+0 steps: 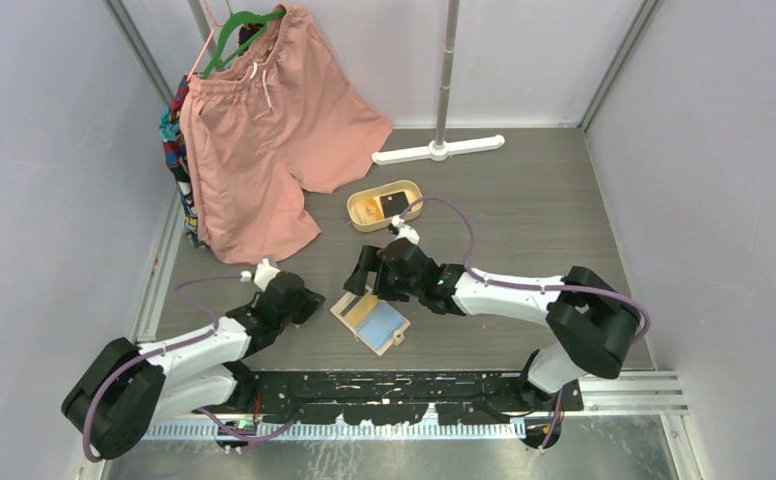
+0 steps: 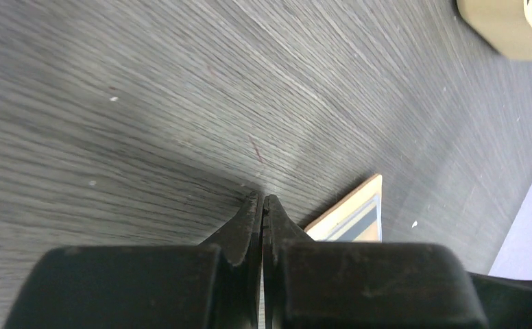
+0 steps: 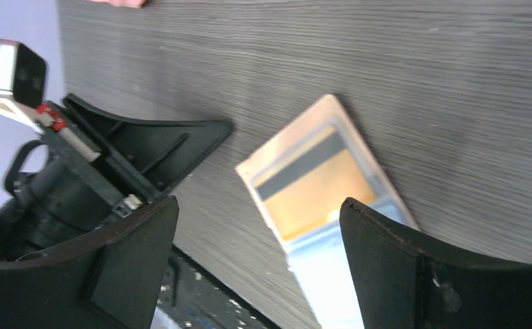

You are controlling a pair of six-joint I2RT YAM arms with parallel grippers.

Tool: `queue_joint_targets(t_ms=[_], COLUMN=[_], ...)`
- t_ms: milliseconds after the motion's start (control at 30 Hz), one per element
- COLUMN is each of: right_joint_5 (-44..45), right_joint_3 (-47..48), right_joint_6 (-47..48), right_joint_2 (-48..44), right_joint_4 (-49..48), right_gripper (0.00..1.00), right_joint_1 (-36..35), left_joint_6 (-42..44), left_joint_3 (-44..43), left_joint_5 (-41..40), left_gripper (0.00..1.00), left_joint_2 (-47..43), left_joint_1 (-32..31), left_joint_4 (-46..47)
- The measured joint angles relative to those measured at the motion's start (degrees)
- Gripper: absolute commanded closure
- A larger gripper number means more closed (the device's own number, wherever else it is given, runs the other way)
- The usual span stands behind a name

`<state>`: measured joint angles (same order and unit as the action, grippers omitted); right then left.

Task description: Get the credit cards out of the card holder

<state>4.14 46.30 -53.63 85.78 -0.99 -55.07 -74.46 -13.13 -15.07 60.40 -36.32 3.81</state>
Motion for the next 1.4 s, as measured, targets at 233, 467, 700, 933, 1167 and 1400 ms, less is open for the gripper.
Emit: queue_joint_targets(t_ms=[233, 467, 700, 933, 1167, 1400], right_joint_5=[-5.1, -3.8, 2.8, 5.2, 0.4, -7.8], right_joint_3=[-0.5, -0.5, 6.2, 8.2, -1.4, -3.0], right_joint_6=[-5.1, -6.1, -0.3, 3.9, 1.0, -1.6], right_joint_2=[4.1, 1.5, -0.1, -1.4, -5.3, -0.7], right_joint_4=[-8.5, -0.5, 23.3, 35.5, 33.7, 26.6], right_gripper=[0.09, 0.09, 0.1, 0.19, 0.36, 0.49], right_joint_1=[0.1, 0.4, 0.5, 0.7, 2.8, 3.2], left_joint_6=[-3.3, 7.3, 22.5, 33.2, 34.5, 35.1], left_joint_3=[0.0, -5.1, -11.2, -18.9, -19.9, -19.2], left_joint_5=[-3.1, 0.0, 11.6, 25.0, 37.8, 41.3], left_gripper=[0.9, 0.21, 0.22, 0.38, 0.47, 0.58], left_joint_2=[-0.6, 3.8, 9.2, 19.5, 26.7, 27.0], left_joint_1=[0.0, 0.2, 3.5, 4.5, 4.6, 4.6], left_joint_4=[-1.6, 1.0, -0.7, -1.9, 6.3, 6.1])
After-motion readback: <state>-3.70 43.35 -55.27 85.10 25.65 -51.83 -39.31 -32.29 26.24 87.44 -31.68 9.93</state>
